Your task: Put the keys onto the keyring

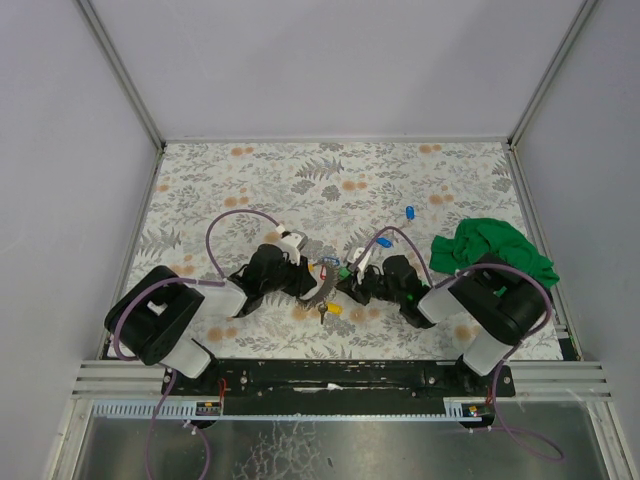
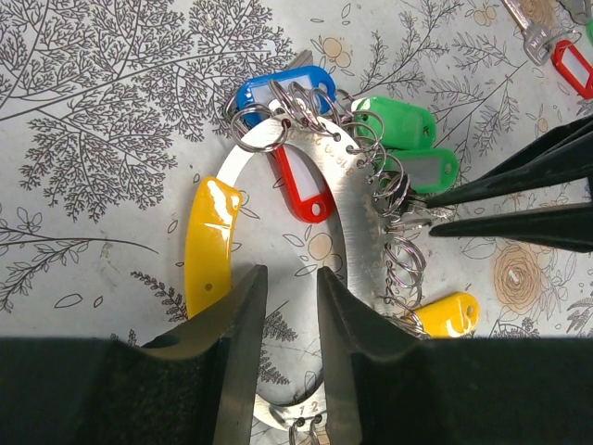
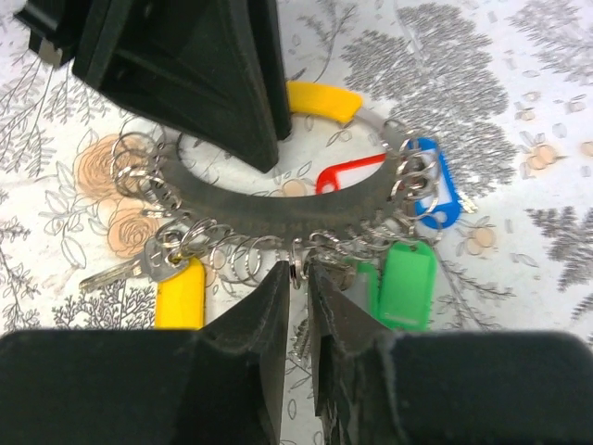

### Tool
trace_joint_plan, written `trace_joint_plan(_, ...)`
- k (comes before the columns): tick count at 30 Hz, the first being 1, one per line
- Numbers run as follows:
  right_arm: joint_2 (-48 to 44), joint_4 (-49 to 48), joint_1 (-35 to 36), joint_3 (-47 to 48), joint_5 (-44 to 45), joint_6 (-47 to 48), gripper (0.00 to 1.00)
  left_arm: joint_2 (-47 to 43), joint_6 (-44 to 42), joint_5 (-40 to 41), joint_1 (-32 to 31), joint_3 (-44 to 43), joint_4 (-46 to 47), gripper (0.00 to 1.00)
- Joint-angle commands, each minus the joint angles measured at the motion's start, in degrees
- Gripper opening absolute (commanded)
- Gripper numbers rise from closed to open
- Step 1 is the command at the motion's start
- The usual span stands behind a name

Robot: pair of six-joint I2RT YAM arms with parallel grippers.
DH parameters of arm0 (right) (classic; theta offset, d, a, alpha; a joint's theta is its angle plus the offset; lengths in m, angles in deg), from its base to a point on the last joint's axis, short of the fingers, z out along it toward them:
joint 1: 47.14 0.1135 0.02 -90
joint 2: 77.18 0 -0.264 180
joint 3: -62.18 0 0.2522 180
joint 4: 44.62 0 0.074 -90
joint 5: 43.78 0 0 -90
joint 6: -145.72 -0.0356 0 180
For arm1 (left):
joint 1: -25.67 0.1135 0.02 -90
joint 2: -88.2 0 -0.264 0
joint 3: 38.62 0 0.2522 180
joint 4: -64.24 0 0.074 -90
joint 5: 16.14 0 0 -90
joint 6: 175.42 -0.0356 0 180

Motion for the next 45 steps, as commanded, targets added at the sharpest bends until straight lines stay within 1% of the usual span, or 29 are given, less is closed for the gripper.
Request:
trace_joint_plan(1,-6.88,7.60,-0.20,2.01,5.37,0.26,0.21,0.85,-0.04,-0.39,0.20,-1.05,1.67,0.28)
trace_joint_plan(3,-8.37,12.17,-0.12,3.32,5.42,0.85,0.21,0.86,-0.08,-0.37,0.19,-1.12,1.69,0.28)
trace_joint_plan(6,-10.14,16.43,-0.12,4.72,3.86,0.96,0.21,0.91,-0.08,-0.55,0.22,-1.17,1.60,0.28)
trace_joint_plan(11,-13.17,24.15,0.13,6.67,1.15,2.32,0.28,0.94,-0.23,-0.58,0.20,-1.19,1.41,0.28)
trace_joint_plan(14,-13.53,29.17,0.15,8.83,1.68,3.16,0.29,0.88,-0.26,-0.57,0.20,-1.28,1.26,0.28)
trace_joint_plan(17,-12.68,32.40,0.15,10.83,2.14,1.87,0.28,0.87,-0.34,-0.64,0.20,-1.37,1.16,0.28)
trace_joint_plan(23,-8.81,34.97,0.12,14.43,3.52,-2.46,0.28,0.88,-0.34,-0.80,0.18,-1.34,1.14,0.28)
trace_joint_plan(30,-6.63,37.56,0.15,17.46,4.68,-5.40,0.28,1.12,-0.34,-1.04,0.20,-1.43,1.16,0.28)
trace_joint_plan(41,-4.72,41.06,0.14,19.65,4.77,-6.90,0.27,1.26,-0.26,-1.25,0.20,-1.43,1.17,0.28)
trace_joint_plan(45,-4.62,42.06,0.14,20.21,3.38,-7.44,0.26,1.24,-0.26,-1.26,0.23,-1.50,1.14,0.28)
